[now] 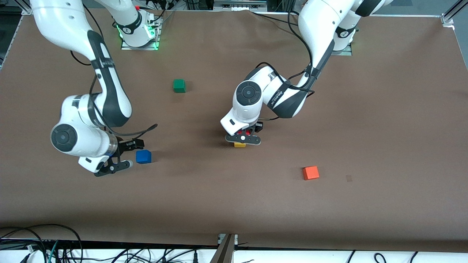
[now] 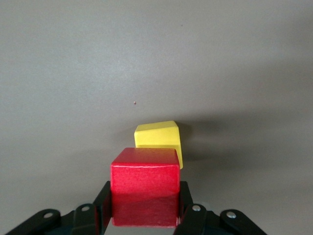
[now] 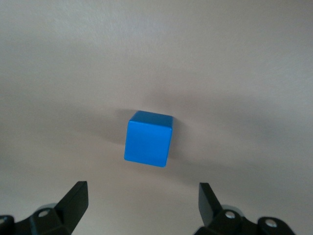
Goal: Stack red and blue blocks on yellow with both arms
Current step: 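Carry the red cube onto the yellow cube while the right gripper reaches the blue cube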
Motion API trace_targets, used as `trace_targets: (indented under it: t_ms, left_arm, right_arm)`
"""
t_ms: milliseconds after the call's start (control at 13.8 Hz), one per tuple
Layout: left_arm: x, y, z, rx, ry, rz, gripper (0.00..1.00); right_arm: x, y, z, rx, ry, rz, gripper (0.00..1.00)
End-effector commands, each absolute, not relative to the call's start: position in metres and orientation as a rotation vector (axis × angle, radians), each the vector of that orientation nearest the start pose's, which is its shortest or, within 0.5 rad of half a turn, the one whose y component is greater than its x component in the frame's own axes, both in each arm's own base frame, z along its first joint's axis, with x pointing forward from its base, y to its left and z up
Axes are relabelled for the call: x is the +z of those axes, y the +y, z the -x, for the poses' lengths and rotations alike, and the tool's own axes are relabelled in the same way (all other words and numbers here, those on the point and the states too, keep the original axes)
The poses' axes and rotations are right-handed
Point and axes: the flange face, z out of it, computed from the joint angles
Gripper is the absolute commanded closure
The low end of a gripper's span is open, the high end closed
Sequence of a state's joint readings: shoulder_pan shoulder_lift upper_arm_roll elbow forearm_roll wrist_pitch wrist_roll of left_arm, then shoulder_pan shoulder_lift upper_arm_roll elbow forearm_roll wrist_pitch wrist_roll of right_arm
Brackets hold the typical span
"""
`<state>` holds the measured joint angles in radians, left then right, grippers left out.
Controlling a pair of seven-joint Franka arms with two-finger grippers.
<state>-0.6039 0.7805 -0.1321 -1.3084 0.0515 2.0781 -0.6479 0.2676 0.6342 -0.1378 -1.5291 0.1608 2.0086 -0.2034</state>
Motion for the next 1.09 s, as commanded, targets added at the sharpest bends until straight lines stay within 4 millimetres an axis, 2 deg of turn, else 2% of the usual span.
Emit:
trace_targets:
  t_ms: [0,145,218,436,581,726,1017]
  left_arm:
    - [0.274,-0.483,-0.581,-0.017,0.068,3.149,0.67]
    - [0.267,-0.481,-0.585,-0.029,0.040,3.139,0.67]
    - [0.266,-0.486,-0.584,-0.035,0.034,3.139,0.67]
    - [0.266,-0.491,-0.582,-0.056,0.036,3.129,0.67]
    - [0.266,-0.494,-0.579,-0.057,0.034,3.128,0.67]
    - [0.266,-0.500,-0.574,-0.060,0.034,3.127,0.67]
    - [0.261,-0.500,-0.573,-0.056,0.031,3.118,0.67]
  right_arm:
    - [0.247,0.111,-0.681,0.217,-0.377,3.028,0.00]
    - [0.225,0.110,-0.673,0.160,-0.372,3.044,0.00]
    - [0.221,0.110,-0.671,0.152,-0.371,3.046,0.00]
    - [0.215,0.110,-0.670,0.162,-0.372,3.047,0.01]
    - [0.215,0.117,-0.669,0.151,-0.388,3.047,0.03]
    - [0.211,0.120,-0.668,0.142,-0.393,3.050,0.08]
    - [0.209,0.125,-0.667,0.139,-0.405,3.049,0.21]
